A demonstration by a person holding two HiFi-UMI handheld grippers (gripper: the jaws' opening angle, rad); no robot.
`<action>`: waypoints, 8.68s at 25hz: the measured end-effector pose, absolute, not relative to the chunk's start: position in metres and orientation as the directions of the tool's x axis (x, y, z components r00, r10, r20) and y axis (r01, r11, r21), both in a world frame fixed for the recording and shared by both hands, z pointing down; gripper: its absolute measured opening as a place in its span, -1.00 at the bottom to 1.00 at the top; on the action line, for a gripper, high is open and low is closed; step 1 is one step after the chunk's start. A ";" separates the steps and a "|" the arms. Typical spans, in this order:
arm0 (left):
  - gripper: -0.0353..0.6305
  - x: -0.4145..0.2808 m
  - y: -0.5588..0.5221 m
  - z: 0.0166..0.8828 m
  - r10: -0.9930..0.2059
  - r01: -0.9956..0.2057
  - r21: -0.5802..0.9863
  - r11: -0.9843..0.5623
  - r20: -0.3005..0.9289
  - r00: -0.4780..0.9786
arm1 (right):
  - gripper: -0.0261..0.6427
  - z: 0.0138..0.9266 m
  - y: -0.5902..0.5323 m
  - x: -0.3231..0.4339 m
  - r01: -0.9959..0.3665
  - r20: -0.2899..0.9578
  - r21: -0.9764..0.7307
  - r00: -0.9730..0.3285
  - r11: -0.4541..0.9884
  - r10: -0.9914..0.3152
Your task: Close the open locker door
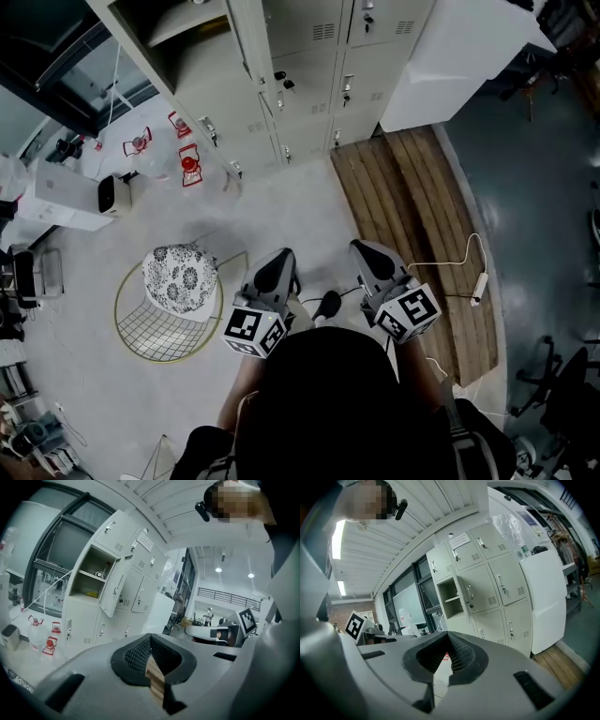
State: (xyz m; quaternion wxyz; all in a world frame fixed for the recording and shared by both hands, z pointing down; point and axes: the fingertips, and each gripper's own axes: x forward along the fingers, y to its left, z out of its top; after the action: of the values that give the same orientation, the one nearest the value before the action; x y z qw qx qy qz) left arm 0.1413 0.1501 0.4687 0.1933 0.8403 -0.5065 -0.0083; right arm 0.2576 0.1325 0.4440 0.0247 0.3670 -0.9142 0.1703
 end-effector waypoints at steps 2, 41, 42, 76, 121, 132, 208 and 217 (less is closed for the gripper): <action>-0.84 0.136 0.136 0.473 -0.845 -0.846 0.337 -0.414 0.204 0.495 | -0.91 0.442 0.119 0.251 -0.685 0.168 -0.294 -0.723 0.666 -0.670; -0.84 -0.011 -0.037 0.461 -0.799 -0.792 0.337 -0.508 0.158 0.580 | -0.91 0.395 -0.106 0.109 -0.763 0.139 -0.128 -0.646 0.633 -0.751; -0.84 -0.011 -0.037 0.462 -0.797 -0.791 0.338 -0.510 0.161 0.583 | -0.91 0.393 -0.109 0.109 -0.767 0.136 -0.119 -0.642 0.631 -0.755; -0.84 -0.008 -0.058 0.464 -0.810 -0.807 0.342 -0.481 0.179 0.559 | -0.84 0.353 -0.183 0.093 -0.738 0.112 -0.003 -0.670 0.674 -0.734; -0.84 -0.051 -0.048 0.468 -0.832 -0.824 0.345 -0.449 0.177 0.526 | -0.84 0.349 -0.153 0.006 -0.588 0.135 0.050 -0.797 0.808 -0.589; -0.84 -0.077 -0.042 0.471 -0.859 -0.851 0.343 -0.398 0.186 0.477 | -0.84 0.349 -0.151 -0.029 -0.536 0.134 0.061 -0.832 0.842 -0.539; -0.84 -0.125 -0.097 0.457 -0.967 -0.939 0.307 0.155 0.242 -0.081 | -0.89 0.367 -0.222 -0.172 -0.047 0.121 0.074 -0.991 0.996 -0.055; -0.84 -0.145 -0.098 0.451 -0.970 -0.941 0.311 0.134 0.234 -0.061 | -0.89 0.367 -0.237 -0.191 -0.105 0.149 0.071 -0.982 0.992 -0.114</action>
State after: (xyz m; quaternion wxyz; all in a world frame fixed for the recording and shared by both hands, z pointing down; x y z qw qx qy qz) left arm -0.1453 -0.0979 0.4515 0.1949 0.6569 -0.7274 -0.0378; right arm -0.1909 -0.2371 0.3675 0.0768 0.0550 -0.9950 -0.0315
